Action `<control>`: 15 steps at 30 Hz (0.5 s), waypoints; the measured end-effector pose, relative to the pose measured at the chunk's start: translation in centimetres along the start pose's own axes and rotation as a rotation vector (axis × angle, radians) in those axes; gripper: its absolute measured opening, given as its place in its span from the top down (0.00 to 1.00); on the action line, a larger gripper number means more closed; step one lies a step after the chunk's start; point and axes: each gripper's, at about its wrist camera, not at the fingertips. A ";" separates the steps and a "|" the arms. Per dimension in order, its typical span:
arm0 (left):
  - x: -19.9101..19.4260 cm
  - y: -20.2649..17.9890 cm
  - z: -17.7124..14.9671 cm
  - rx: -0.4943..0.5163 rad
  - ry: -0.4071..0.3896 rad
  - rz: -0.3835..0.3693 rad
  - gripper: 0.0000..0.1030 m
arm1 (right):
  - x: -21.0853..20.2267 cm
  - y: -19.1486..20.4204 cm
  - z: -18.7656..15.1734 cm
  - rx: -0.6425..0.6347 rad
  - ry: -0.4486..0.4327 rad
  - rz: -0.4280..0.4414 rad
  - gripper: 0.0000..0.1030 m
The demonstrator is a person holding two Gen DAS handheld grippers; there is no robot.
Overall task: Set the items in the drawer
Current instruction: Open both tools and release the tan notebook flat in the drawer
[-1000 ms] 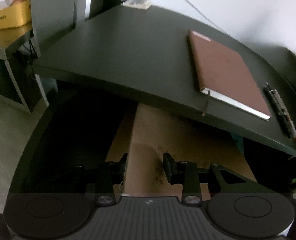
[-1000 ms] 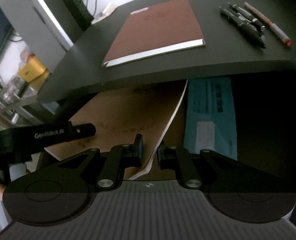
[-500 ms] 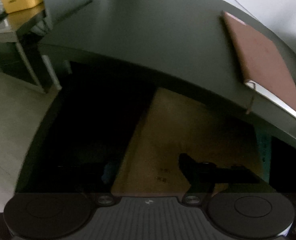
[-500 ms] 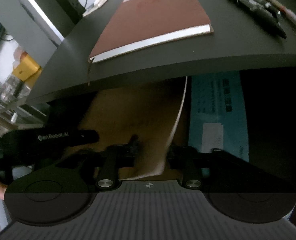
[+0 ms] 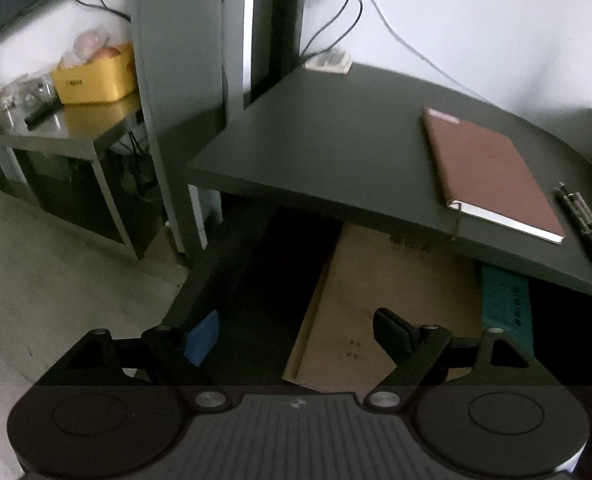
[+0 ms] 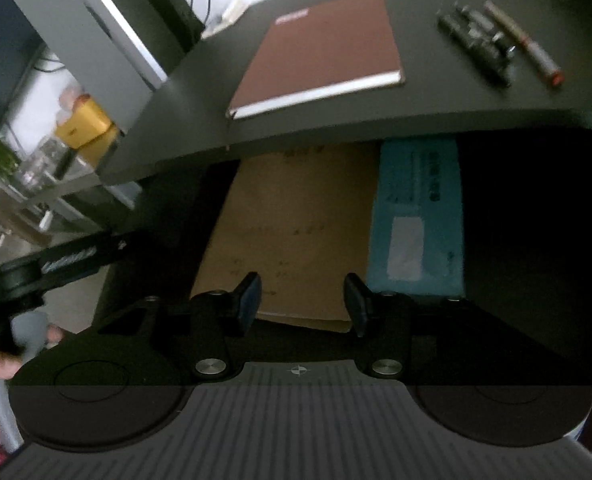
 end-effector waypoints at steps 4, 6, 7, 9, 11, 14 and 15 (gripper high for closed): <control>-0.2 -0.2 0.3 -0.001 -0.008 0.000 0.18 | 1.8 -0.7 0.7 0.048 0.038 -0.022 0.87; -0.5 0.0 0.1 0.007 -0.014 -0.005 0.18 | 3.4 -1.2 0.9 0.087 0.089 -0.030 0.87; -0.7 0.1 0.0 0.009 -0.018 -0.006 0.18 | 4.1 -1.3 0.9 0.096 0.108 -0.032 0.88; -1.1 0.5 -0.3 0.004 -0.019 -0.010 0.18 | 5.2 -1.3 0.8 0.104 0.136 -0.037 0.88; -1.3 0.9 -0.5 -0.008 -0.017 -0.016 0.18 | 6.0 -1.3 0.7 0.105 0.148 -0.049 0.90; -1.0 1.6 -0.6 -0.026 -0.010 -0.020 0.18 | 7.2 -1.1 1.0 0.114 0.155 -0.090 0.88; -0.9 1.9 -0.6 -0.033 -0.010 -0.022 0.18 | 7.5 -1.2 1.1 0.125 0.163 -0.108 0.88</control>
Point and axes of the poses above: each gripper's, at about its wrist camera, not at the fingertips, and x roughly the way its jaws point, y to its left, z to its top, and after that the axes turned 3 degrees about z, right-handed
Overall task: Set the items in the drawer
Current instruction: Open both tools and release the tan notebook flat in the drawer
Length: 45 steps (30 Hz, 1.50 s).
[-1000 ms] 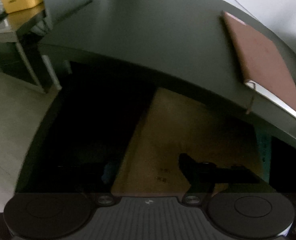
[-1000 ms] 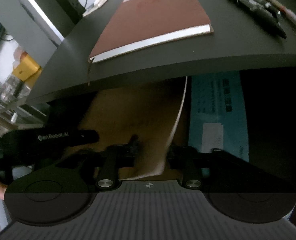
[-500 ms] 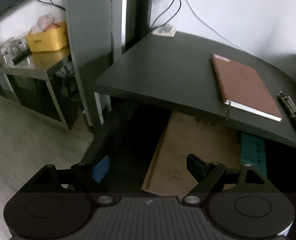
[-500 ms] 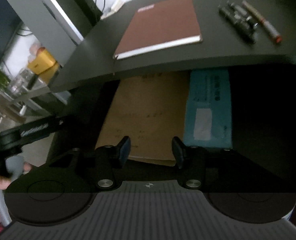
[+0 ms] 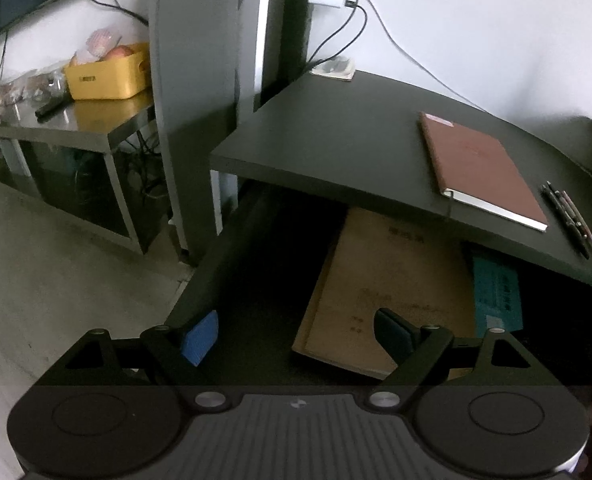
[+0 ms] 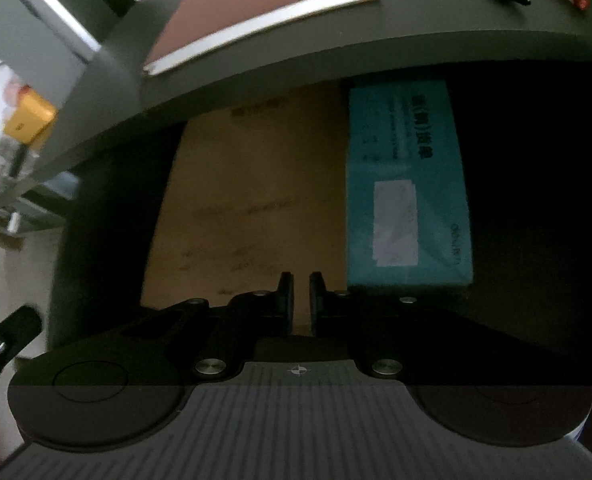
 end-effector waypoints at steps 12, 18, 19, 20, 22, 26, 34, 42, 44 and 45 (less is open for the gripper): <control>1.1 1.2 -0.1 -0.038 0.020 -0.030 0.18 | 1.0 0.3 0.5 0.006 0.005 -0.132 0.80; 0.7 1.0 -0.4 -0.030 0.025 -0.039 0.18 | 0.3 0.2 0.3 0.034 0.016 -0.061 0.77; 0.5 0.9 -0.4 -0.028 0.022 -0.043 0.18 | -0.1 0.2 0.2 0.028 0.004 -0.066 0.76; 0.3 0.7 -0.5 -0.024 0.017 -0.048 0.18 | -0.6 0.1 0.0 0.019 -0.006 -0.066 0.76; 0.0 0.4 -0.7 -0.016 0.010 -0.057 0.18 | -1.6 -0.1 -0.4 0.001 -0.025 -0.066 0.76; -0.5 -0.3 -1.0 0.001 0.013 -0.064 0.18 | -3.2 -1.1 -1.1 0.022 -0.049 -0.049 0.76; -1.7 -1.2 -1.2 0.017 -0.003 -0.085 0.18 | -7.8 -1.2 -2.4 0.000 -0.152 0.009 0.67; -2.3 -1.7 -1.2 0.026 -0.018 -0.089 0.18 | -11.3 -0.7 -4.4 -0.073 -0.235 0.029 0.53; -2.3 -1.5 -1.1 0.015 -0.023 -0.075 0.18 | -12.0 -1.1 -4.9 -0.084 -0.266 0.021 0.49; -2.3 -1.5 -1.1 0.013 -0.024 -0.070 0.18 | -12.2 -1.4 -5.1 -0.080 -0.276 0.013 0.48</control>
Point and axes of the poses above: each gripper's, at about its wrist camera, not at the fingertips, and x roughly the way its jaws point, y to its left, z to its top, and after that the axes turned 3 degrees about z, right-handed
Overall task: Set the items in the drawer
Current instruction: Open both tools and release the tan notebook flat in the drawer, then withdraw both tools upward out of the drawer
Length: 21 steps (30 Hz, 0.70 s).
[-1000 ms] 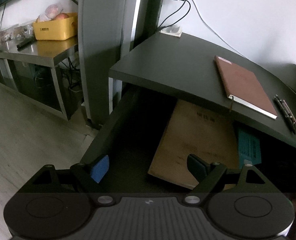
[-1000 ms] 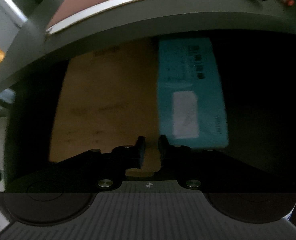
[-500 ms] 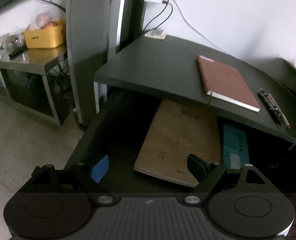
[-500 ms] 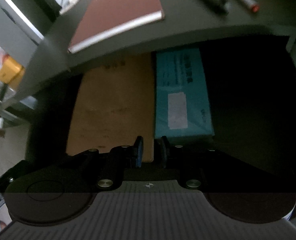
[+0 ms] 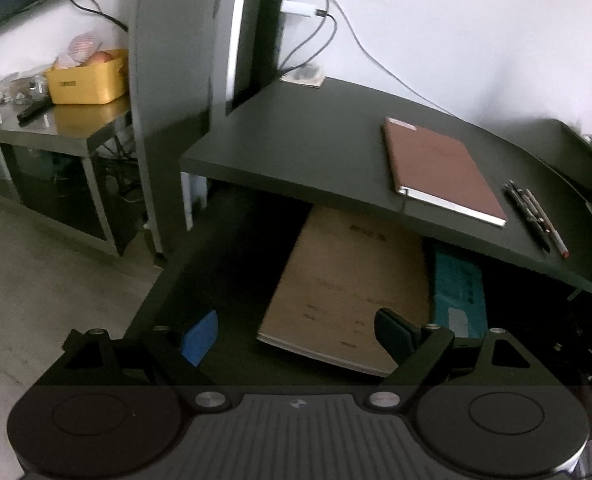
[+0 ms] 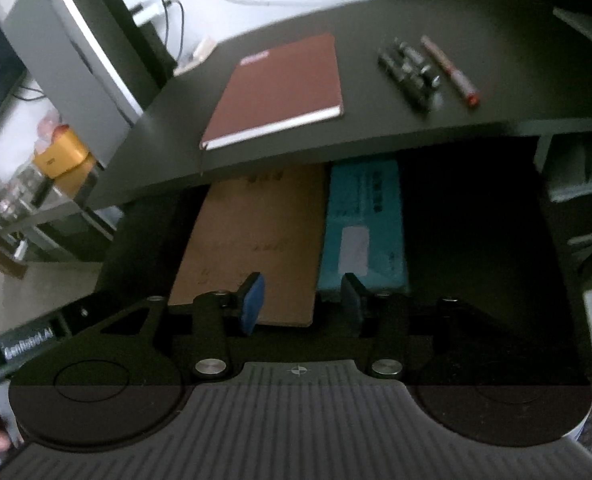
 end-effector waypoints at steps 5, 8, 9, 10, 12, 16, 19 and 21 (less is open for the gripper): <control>0.7 -0.5 -0.1 0.008 0.013 -0.004 0.17 | -0.4 -2.0 -0.3 0.053 -0.004 -0.030 0.47; 1.3 -0.9 -0.3 0.018 0.020 -0.017 0.17 | 0.2 -2.8 -0.5 0.078 0.003 -0.035 0.47; 1.5 -0.9 -0.3 0.020 0.020 -0.023 0.17 | 0.3 -3.0 -0.5 0.082 0.002 -0.036 0.47; 1.6 -0.9 -0.3 0.018 0.013 -0.029 0.17 | 0.5 -3.2 -0.6 0.085 -0.003 -0.036 0.47; 2.0 -0.8 -0.1 0.014 -0.007 -0.038 0.17 | 0.8 -3.5 -0.5 0.084 -0.024 -0.041 0.47; 3.8 -1.2 0.2 0.057 -0.012 -0.062 0.17 | 1.9 -4.6 -0.1 0.091 -0.031 -0.066 0.44; 5.7 -2.2 0.1 0.111 0.034 -0.112 0.17 | 3.5 -5.5 0.4 0.108 0.010 -0.081 0.44; 6.7 -3.0 0.1 0.144 0.050 -0.106 0.17 | 4.6 -5.5 0.9 0.095 0.037 -0.088 0.44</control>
Point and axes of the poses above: each gripper's, at about its wrist camera, not at the fingertips, and x roughly the way its jaws point, y to its left, z to its top, and after that the axes turned 3 degrees about z, right-handed
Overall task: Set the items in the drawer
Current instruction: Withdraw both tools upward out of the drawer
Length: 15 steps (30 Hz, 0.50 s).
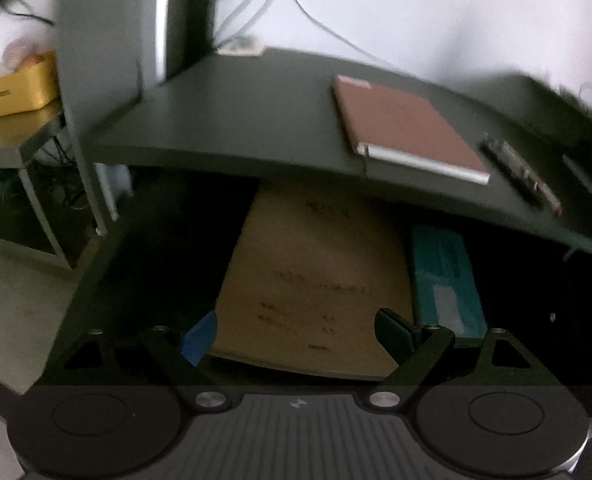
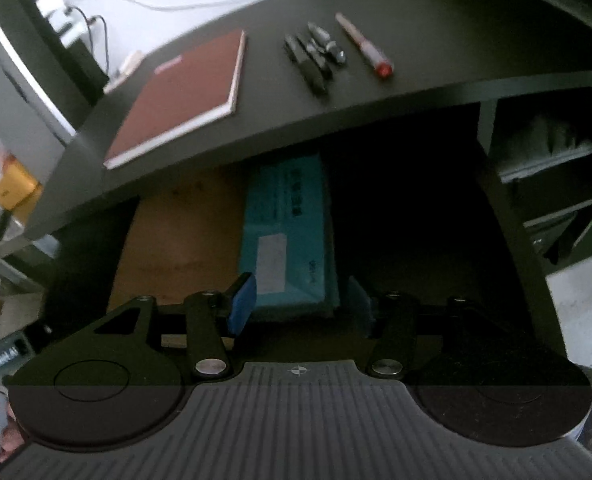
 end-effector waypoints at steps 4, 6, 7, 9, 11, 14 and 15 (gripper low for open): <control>1.7 -1.2 1.1 0.057 -0.022 0.027 0.17 | 2.1 0.4 1.1 -0.026 0.045 0.009 0.42; 2.5 -1.2 1.6 0.062 -0.027 0.030 0.16 | 3.2 0.6 1.6 -0.037 0.066 0.019 0.41; 2.8 -1.1 1.9 0.063 -0.028 0.029 0.15 | 3.7 0.5 1.9 -0.034 0.078 0.025 0.41; 3.7 -0.5 2.1 0.050 -0.003 0.015 0.15 | 4.5 0.1 2.2 -0.021 0.098 0.024 0.41; 4.6 0.2 2.3 0.034 0.041 -0.009 0.16 | 5.1 -0.5 2.4 -0.011 0.108 0.009 0.41; 5.3 1.2 2.5 -0.009 0.082 -0.092 0.15 | 5.6 -1.3 2.5 0.010 0.109 0.008 0.41; 5.5 1.5 2.6 -0.022 0.094 -0.121 0.15 | 5.7 -1.5 2.5 0.019 0.108 0.017 0.41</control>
Point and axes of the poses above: each gripper's, at about its wrist camera, not at the fingertips, and x roughly the way its jaws point, y to its left, z to its top, and after that the axes turned 3 degrees about z, right-handed
